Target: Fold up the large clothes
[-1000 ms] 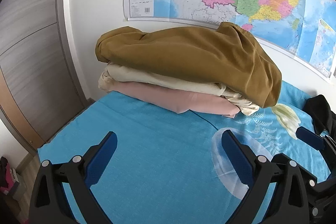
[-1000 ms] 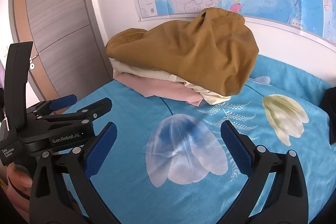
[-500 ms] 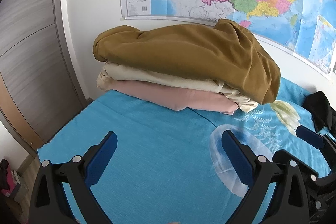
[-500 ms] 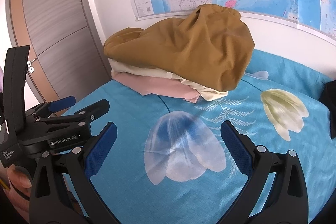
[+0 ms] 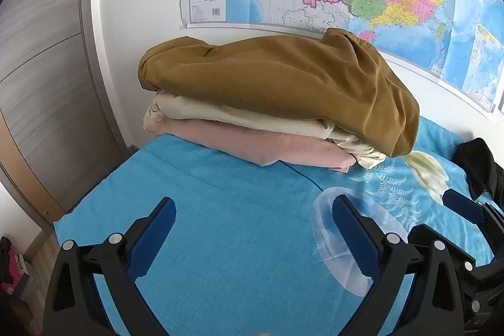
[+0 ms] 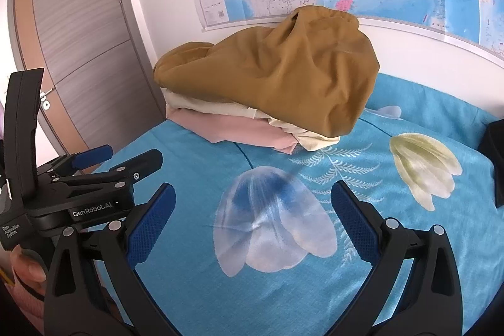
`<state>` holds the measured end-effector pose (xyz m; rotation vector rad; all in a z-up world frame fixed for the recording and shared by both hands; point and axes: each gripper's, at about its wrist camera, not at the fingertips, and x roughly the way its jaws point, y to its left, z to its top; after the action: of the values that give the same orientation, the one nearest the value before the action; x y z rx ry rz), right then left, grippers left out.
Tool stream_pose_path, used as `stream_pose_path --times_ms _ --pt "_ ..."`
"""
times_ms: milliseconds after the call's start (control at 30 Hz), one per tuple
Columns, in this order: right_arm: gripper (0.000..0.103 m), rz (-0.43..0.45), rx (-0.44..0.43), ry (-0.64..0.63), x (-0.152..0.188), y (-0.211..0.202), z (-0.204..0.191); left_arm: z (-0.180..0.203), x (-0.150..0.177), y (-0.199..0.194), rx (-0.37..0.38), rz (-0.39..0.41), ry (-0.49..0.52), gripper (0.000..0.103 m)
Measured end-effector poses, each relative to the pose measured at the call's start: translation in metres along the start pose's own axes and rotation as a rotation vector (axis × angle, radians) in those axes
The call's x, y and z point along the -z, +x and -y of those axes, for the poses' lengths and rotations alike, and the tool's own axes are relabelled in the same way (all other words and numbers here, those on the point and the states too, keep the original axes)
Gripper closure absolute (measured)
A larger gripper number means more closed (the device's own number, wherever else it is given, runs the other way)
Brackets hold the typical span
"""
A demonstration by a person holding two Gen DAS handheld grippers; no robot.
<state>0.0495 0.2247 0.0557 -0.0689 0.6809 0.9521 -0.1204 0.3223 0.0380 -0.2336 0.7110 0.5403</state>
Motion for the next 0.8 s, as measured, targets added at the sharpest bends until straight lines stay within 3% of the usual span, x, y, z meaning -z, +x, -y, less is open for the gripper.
stream_pose_path --times_ms 800 --pt "0.005 0.006 0.0 -0.01 -0.0046 -0.0013 -0.0005 0.0019 -0.0011 -0.0026 0.001 0.002 -0.001 0.006"
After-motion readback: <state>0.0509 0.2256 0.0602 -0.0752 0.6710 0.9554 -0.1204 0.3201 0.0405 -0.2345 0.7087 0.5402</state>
